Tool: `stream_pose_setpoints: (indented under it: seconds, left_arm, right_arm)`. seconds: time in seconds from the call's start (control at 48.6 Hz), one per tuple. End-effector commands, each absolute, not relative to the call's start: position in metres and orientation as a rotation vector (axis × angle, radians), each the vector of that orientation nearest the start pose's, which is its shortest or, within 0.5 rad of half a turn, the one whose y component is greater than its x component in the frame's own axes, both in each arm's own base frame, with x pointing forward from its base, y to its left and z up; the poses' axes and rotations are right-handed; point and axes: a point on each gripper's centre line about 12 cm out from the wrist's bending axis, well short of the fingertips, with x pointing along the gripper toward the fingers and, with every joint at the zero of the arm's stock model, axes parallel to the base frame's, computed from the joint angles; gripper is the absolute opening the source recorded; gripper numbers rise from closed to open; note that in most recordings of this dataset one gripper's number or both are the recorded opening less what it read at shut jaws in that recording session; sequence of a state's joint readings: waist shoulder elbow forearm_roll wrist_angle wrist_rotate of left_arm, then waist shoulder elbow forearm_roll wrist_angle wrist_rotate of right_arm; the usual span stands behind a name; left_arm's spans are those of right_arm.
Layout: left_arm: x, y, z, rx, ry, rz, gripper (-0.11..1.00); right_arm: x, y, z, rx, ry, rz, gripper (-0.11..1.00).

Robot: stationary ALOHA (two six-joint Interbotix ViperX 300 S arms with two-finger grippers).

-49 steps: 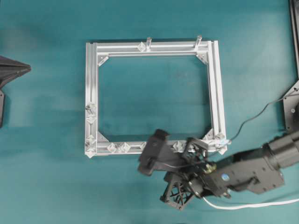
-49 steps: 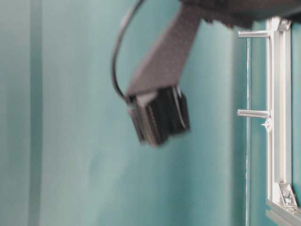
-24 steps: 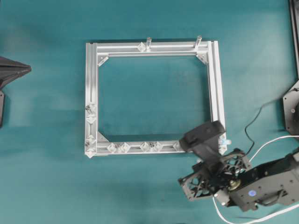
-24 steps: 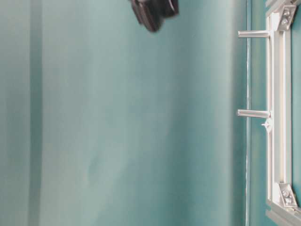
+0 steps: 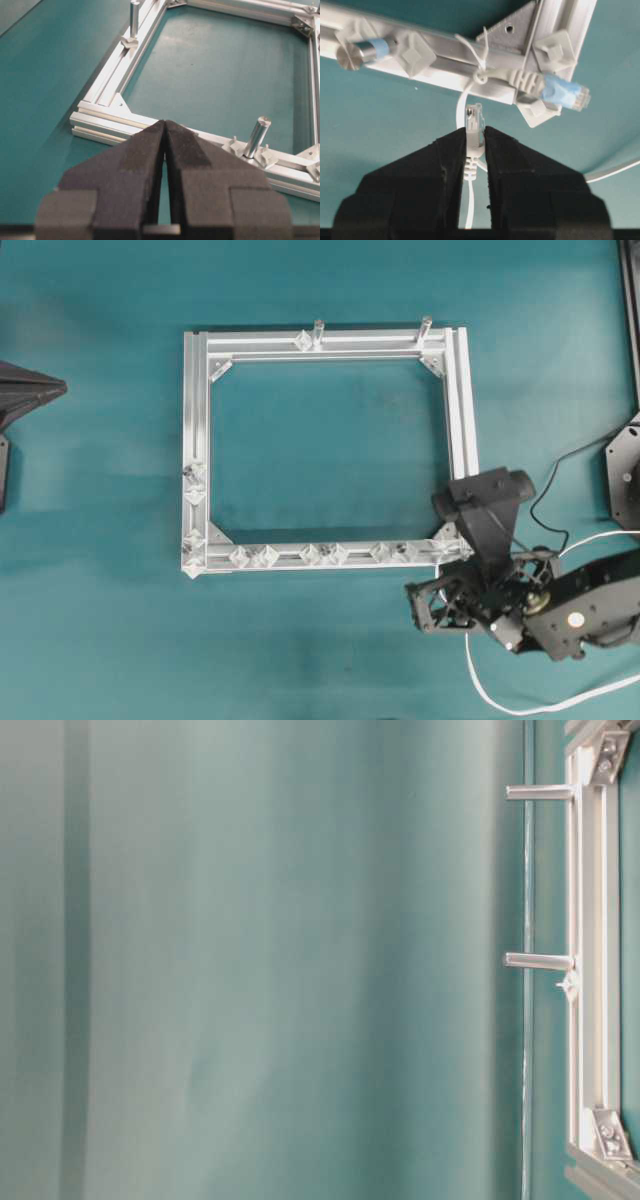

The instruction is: Move the cable alternately left and right between 8 closely spaced pins so it hooks onto each one.

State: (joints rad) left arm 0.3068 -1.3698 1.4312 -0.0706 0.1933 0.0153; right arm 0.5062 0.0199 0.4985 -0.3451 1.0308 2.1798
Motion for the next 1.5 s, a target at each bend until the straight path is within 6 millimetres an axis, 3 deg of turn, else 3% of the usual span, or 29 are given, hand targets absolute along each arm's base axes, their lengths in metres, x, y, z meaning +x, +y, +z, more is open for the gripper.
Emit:
stream_pose_setpoints:
  seconds: [0.0,0.535,1.277,1.482]
  left_arm:
    - [0.127,0.039,0.202,-0.095,0.228,0.303,0.0]
    - [0.127,0.039,0.202,-0.096,0.228,0.303,0.0]
    - [0.127,0.039,0.202,-0.096,0.226,0.303,0.0]
    - [0.127,0.039,0.2,-0.096,0.226,0.302,0.0]
  right_arm:
    - [0.31,0.124,0.176,1.106,0.914,-1.108,0.14]
    - [0.317,0.098,0.167,1.166,0.883,-1.137,0.14]
    - [0.322,0.09,0.167,1.181,0.861,-1.131,0.14]
    - [0.323,0.078,0.17,1.147,0.867,-1.122,0.14]
